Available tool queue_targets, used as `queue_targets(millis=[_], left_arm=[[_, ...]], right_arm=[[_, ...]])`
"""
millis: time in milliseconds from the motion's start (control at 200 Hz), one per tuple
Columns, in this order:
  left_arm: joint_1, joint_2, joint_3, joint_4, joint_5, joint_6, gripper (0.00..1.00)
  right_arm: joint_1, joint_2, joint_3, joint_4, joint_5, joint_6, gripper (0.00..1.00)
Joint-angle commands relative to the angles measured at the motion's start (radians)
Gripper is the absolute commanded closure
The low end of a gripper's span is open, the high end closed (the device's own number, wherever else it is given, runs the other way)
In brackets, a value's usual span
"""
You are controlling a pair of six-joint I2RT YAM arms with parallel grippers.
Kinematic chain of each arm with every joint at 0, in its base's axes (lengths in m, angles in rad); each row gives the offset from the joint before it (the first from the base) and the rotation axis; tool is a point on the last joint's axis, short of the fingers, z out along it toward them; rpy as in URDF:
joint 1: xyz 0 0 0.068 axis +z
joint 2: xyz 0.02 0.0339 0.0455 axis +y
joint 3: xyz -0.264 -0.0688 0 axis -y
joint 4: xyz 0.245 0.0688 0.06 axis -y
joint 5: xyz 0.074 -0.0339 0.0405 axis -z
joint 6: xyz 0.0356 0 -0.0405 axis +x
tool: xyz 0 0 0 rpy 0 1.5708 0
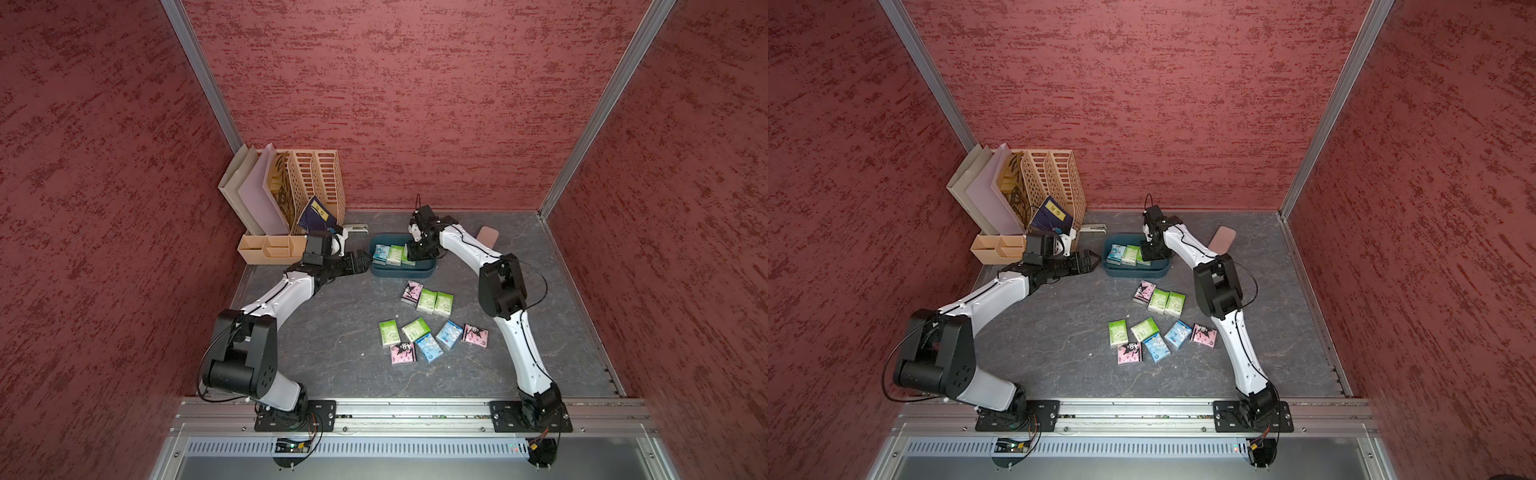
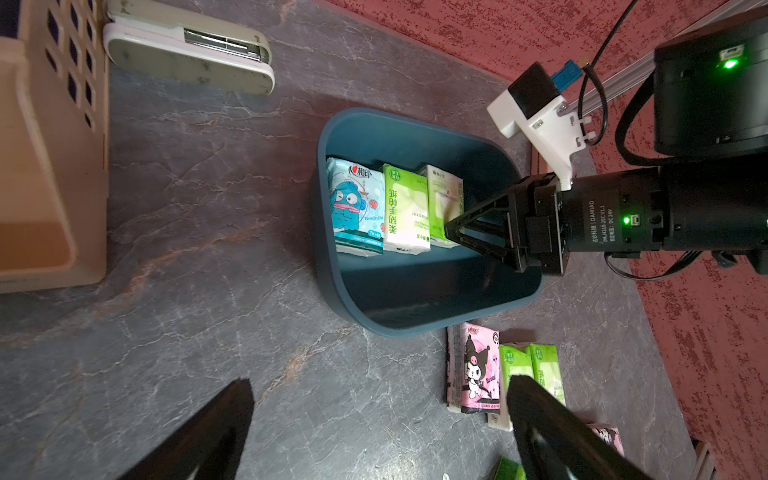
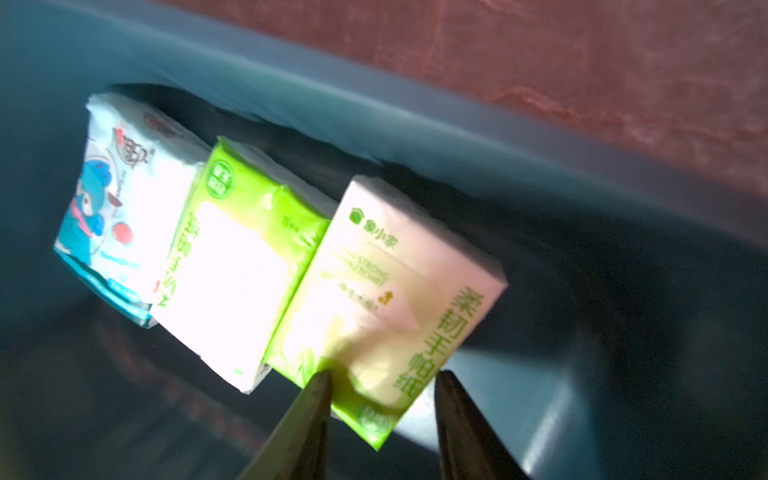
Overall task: Put the pocket tissues into the storage box
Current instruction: Place the pocket tissues in the storage box.
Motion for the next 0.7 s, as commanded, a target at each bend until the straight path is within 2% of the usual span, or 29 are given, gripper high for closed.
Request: queue_targets(millis=[0, 311, 541, 691], left_arm=[[0.013, 0.0, 0.001, 0.005, -0.004, 0.002, 0.0], [0.019, -0.006, 0.001, -0.001, -0.007, 0.003, 0.0], [0.02, 0.015, 0.021, -0.027, 0.001, 0.0, 0.0], [0.02, -0.003, 0.018, -0.026, 0.023, 0.002, 0.0]], right_arm=[[0.005, -0.09, -0.017, 0.032, 0.033, -0.015, 0.5], [0.027, -0.167, -0.048, -0.016, 0.095, -0.038, 0.49], [0.025, -0.286, -0.171, 0.009, 0.15, -0.024, 0.48], [0.027, -0.398, -0.288, 0.059, 0.112, -0.05, 0.49]])
